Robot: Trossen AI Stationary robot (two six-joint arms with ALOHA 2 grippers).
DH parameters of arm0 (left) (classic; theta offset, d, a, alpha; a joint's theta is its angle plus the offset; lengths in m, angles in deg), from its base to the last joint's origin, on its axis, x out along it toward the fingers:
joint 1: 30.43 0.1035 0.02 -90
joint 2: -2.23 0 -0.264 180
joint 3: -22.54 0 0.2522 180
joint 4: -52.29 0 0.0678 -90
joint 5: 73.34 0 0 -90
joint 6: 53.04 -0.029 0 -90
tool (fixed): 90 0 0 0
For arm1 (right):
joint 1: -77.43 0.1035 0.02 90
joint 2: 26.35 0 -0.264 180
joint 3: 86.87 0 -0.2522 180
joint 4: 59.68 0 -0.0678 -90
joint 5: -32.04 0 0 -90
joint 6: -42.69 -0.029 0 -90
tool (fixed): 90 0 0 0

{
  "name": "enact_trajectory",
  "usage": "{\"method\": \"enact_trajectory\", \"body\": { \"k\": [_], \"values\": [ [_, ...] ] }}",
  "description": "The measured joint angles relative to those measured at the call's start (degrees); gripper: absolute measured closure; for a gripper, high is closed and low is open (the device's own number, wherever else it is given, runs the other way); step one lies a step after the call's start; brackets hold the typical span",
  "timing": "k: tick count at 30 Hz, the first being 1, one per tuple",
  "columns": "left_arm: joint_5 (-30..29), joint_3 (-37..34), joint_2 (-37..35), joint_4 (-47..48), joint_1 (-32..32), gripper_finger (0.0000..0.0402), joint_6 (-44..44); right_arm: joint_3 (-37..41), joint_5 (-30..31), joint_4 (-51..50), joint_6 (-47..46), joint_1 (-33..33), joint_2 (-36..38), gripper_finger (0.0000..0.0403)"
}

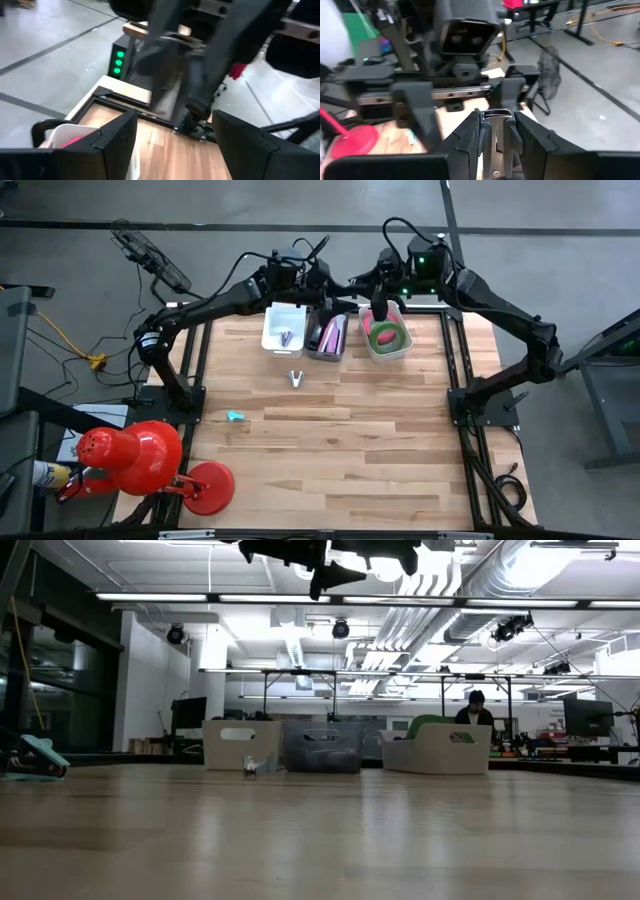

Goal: Pick and place Stapler, Stapler remover, tape
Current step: Put the black staple remover into the left white bin

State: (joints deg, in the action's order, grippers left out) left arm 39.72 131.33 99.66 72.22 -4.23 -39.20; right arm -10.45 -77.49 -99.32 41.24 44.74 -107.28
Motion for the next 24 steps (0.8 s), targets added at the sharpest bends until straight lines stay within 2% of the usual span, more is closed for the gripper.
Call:
{"method": "enact_trajectory", "body": {
  "k": [8,12,16,20,24],
  "values": [
    [-5.0,0.0,0.0,1.9,0.0,0.0149,-0.7,0.0,-5.3,-1.5,1.6,-1.7,0.0,0.0314],
    [-3.2,0.0,0.0,0.4,0.0,0.0149,-0.7,0.0,-8.8,-1.7,2.3,-2.7,0.0,0.0314],
    [0.2,0.0,-0.1,-0.2,0.0,0.0149,-1.4,0.0,-9.8,-1.7,3.3,-2.8,0.0,0.0314],
    [0.8,0.0,-0.1,-0.2,0.0,0.0149,-1.5,0.0,-12.5,-0.7,3.9,-2.5,0.0,0.0314],
    [0.9,0.0,-0.1,-0.3,0.0,0.0149,-1.5,0.0,-12.6,0.8,4.5,-2.0,0.0,0.0314]
  ]
}}
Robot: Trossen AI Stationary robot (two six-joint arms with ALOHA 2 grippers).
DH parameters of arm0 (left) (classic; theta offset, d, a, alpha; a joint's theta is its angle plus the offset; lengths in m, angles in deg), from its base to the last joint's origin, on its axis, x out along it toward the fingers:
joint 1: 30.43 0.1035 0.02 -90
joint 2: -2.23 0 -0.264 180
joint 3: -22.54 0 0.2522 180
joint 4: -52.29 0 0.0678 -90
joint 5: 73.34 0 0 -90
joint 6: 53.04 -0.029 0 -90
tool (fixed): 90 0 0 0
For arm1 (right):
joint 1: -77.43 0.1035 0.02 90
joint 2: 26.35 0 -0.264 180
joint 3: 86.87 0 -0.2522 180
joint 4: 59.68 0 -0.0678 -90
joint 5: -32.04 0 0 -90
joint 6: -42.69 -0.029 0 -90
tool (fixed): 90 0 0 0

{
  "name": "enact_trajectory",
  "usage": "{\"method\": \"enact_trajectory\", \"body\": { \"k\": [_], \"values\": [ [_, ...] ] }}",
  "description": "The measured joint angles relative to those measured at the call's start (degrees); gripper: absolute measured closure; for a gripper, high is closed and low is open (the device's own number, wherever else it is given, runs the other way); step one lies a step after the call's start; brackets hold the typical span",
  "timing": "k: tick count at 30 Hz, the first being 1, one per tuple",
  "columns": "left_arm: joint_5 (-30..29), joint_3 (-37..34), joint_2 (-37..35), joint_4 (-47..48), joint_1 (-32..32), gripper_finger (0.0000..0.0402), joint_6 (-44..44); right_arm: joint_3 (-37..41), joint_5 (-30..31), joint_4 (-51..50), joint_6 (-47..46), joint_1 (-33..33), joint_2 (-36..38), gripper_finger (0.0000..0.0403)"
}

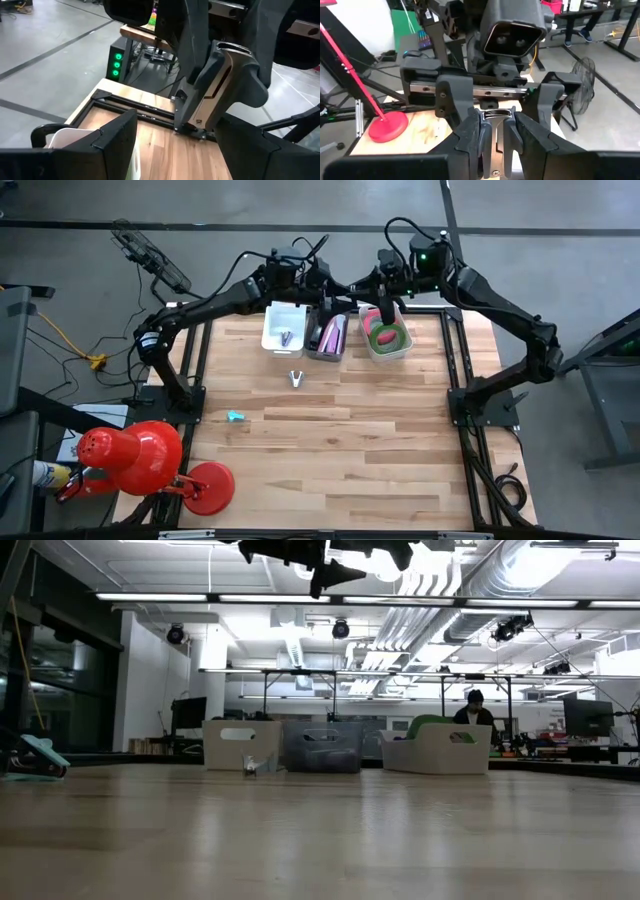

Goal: Pick and place Stapler, Stapler remover, tape
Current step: Put the black staple remover into the left white bin

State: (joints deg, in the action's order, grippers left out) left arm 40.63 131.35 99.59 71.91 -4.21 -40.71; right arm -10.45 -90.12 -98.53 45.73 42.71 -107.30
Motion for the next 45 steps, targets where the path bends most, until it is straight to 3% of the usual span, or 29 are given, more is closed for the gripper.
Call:
{"method": "enact_trajectory", "body": {
  "k": [15,30,34,42,45],
  "values": [
    [4.1,0.0,0.0,-1.4,0.0,0.0149,0.0,0.0,-3.6,4.9,-0.5,0.0,-3.4,0.0314],
    [3.3,0.0,0.0,-1.8,0.0,0.0155,0.0,0.0,-5.7,4.3,-1.2,-1.3,-3.2,0.0314],
    [2.9,0.0,0.0,-1.7,0.0,0.0192,0.0,0.0,-5.6,4.3,-1.1,-1.7,-3.1,0.0314],
    [2.3,0.0,0.0,-1.6,0.1,0.0313,-1.1,0.0,-6.8,4.1,-1.9,-3.3,-3.1,0.0314],
    [1.8,0.0,0.0,-1.6,0.0,0.0320,-1.8,0.0,-7.4,3.7,-1.9,-3.3,-3.1,0.0314]
  ]
}}
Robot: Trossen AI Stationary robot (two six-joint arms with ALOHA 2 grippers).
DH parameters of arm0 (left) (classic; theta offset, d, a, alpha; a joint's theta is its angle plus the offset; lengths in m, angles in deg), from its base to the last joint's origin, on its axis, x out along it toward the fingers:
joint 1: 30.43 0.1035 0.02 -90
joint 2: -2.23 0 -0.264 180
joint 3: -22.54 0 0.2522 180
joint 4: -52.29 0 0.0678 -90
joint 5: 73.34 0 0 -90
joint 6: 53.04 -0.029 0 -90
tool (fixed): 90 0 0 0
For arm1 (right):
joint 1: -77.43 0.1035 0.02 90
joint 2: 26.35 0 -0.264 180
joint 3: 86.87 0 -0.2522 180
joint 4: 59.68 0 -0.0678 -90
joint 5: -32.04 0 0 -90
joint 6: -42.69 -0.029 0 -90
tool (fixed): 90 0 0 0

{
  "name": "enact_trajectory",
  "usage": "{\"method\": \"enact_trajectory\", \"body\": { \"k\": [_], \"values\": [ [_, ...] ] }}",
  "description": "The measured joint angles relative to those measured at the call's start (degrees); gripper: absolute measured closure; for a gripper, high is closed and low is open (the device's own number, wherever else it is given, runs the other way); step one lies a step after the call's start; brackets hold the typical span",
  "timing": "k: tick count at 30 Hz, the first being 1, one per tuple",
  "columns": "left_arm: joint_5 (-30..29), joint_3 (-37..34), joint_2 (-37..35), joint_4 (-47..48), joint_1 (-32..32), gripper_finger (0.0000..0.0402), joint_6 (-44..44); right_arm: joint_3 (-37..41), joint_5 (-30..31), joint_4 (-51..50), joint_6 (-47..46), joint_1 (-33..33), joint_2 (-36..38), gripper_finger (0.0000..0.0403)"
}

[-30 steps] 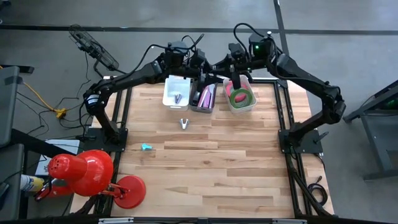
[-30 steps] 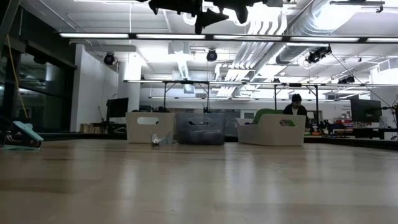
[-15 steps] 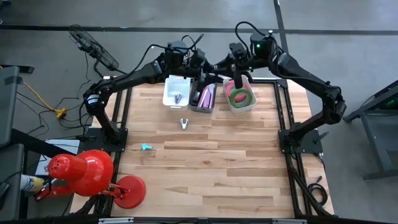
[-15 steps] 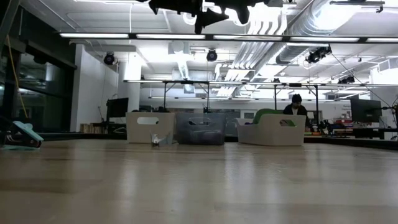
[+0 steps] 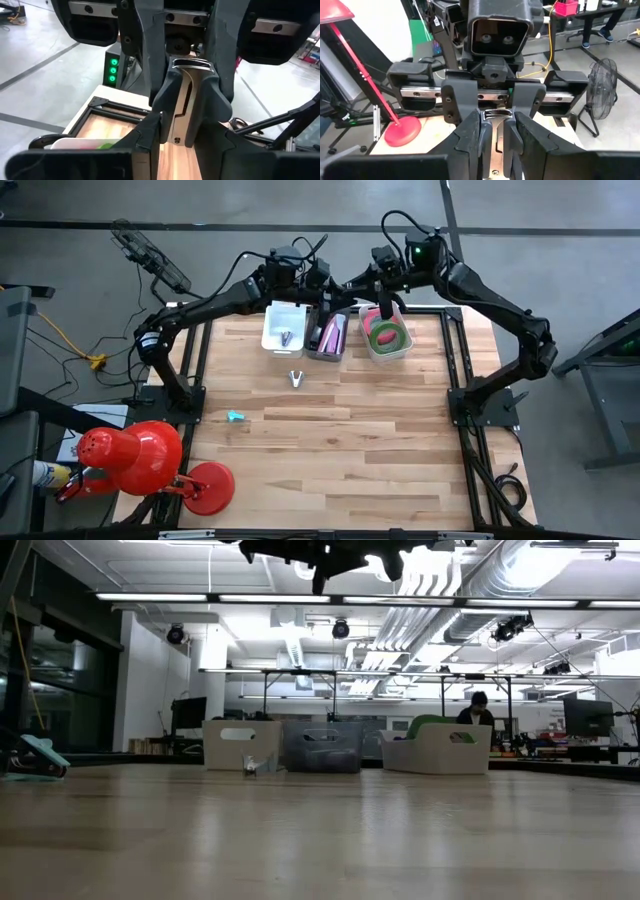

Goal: Pick and place Stapler, Stapler remover, tape
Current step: Put the black staple remover into the left white bin

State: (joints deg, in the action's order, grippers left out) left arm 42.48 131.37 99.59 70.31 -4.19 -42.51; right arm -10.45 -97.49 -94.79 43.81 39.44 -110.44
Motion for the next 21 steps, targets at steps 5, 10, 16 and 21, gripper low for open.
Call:
{"method": "enact_trajectory", "body": {
  "k": [5,10,16,21],
  "values": [
    [0.0,0.0,0.0,0.2,0.0,0.0320,-0.2,0.0,0.0,-0.6,0.9,0.0,0.0,0.0314],
    [0.0,0.0,0.0,0.2,0.0,0.0320,-0.2,0.0,0.0,-0.7,1.1,-0.2,0.0,0.0314],
    [-1.5,0.0,0.0,1.2,0.0,0.0320,1.1,0.0,0.5,-0.8,2.0,-0.3,0.1,0.0268],
    [-6.2,0.0,0.0,4.0,0.0,0.0320,1.1,0.0,2.5,-0.8,1.9,-0.9,0.2,0.0212]
  ]
}}
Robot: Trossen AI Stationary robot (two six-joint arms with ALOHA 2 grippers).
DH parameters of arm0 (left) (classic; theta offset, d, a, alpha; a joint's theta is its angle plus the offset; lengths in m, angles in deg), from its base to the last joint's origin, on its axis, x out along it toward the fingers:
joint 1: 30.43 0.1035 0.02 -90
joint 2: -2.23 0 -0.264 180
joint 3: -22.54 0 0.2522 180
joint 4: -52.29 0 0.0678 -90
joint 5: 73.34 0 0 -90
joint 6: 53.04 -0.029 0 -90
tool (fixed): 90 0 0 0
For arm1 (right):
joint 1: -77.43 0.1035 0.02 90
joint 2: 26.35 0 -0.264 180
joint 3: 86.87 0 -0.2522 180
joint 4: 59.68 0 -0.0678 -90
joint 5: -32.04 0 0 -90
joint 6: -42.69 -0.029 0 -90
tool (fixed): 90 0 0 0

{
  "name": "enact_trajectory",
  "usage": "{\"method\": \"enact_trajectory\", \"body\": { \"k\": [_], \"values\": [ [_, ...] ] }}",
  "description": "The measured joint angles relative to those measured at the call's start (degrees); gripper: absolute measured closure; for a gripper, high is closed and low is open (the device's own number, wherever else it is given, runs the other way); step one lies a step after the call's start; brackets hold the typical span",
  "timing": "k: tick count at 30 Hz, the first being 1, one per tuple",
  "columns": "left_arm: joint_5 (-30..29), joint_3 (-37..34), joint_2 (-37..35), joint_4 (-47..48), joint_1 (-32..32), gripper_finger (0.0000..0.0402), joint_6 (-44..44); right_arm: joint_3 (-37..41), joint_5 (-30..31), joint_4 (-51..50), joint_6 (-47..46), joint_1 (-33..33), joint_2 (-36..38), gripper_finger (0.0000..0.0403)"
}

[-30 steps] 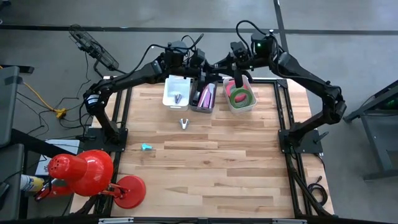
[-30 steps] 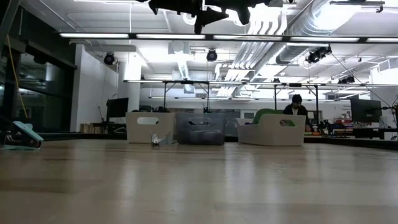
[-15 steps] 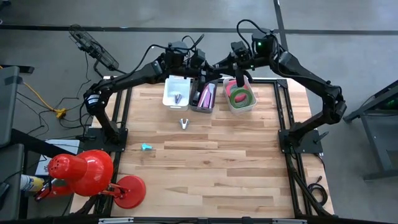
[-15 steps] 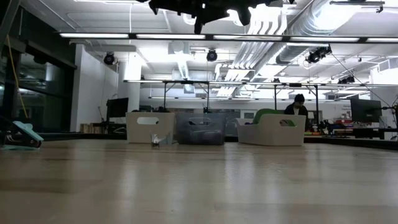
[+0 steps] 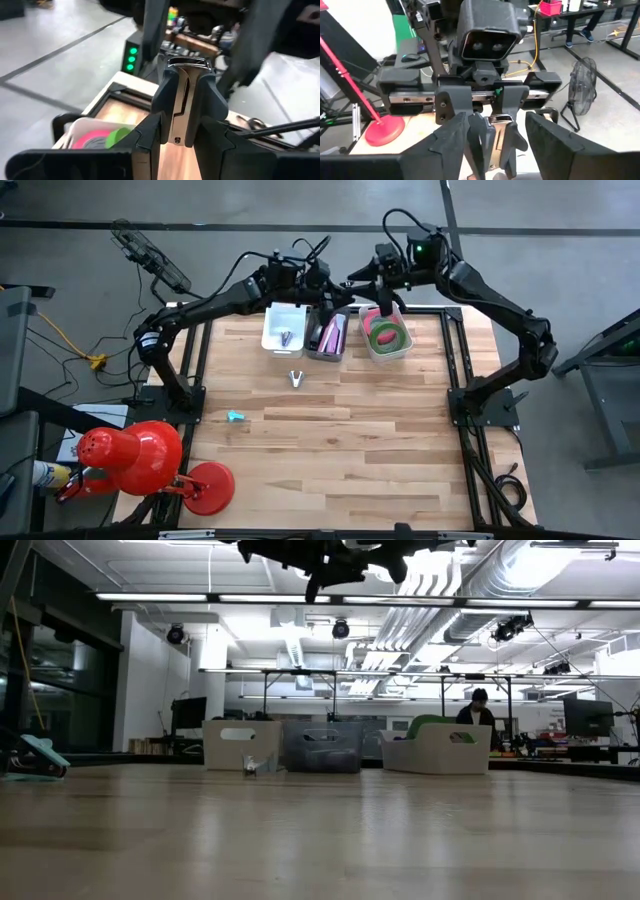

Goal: Pick and place Stapler, Stapler remover, tape
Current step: Put the black staple remover into the left white bin

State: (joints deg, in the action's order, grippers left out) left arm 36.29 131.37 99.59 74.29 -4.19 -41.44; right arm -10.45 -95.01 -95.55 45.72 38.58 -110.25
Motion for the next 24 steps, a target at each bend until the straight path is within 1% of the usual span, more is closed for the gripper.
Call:
{"method": "enact_trajectory", "body": {
  "k": [5,7,10,12,14,18,24],
  "values": [
    [-4.7,0.0,0.0,2.6,0.0,0.0320,-0.2,0.0,0.0,0.0,-1.9,-2.5,0.3,0.0198],
    [-8.5,0.0,-0.2,4.9,0.0,0.0320,0.3,0.0,0.4,-0.1,-2.8,-4.0,0.7,0.0197],
    [-16.1,0.0,-0.5,9.5,0.1,0.0320,0.6,0.0,2.0,-0.5,-3.0,-6.5,1.8,0.0195],
    [-20.6,0.0,-0.8,14.6,0.6,0.0320,0.7,0.0,4.0,-1.6,-3.0,-8.0,2.3,0.0195],
    [-23.5,0.0,-0.8,19.6,1.3,0.0320,0.7,0.0,5.1,-2.7,-3.0,-9.7,2.7,0.0195],
    [-26.1,0.0,-0.9,29.3,3.6,0.0320,2.9,0.0,5.2,-4.4,-3.0,-12.3,2.9,0.0195],
    [-29.2,-2.9,-0.9,36.7,7.1,0.0320,9.0,0.0,5.2,-6.2,-2.9,-14.5,2.9,0.0194]
  ]
}}
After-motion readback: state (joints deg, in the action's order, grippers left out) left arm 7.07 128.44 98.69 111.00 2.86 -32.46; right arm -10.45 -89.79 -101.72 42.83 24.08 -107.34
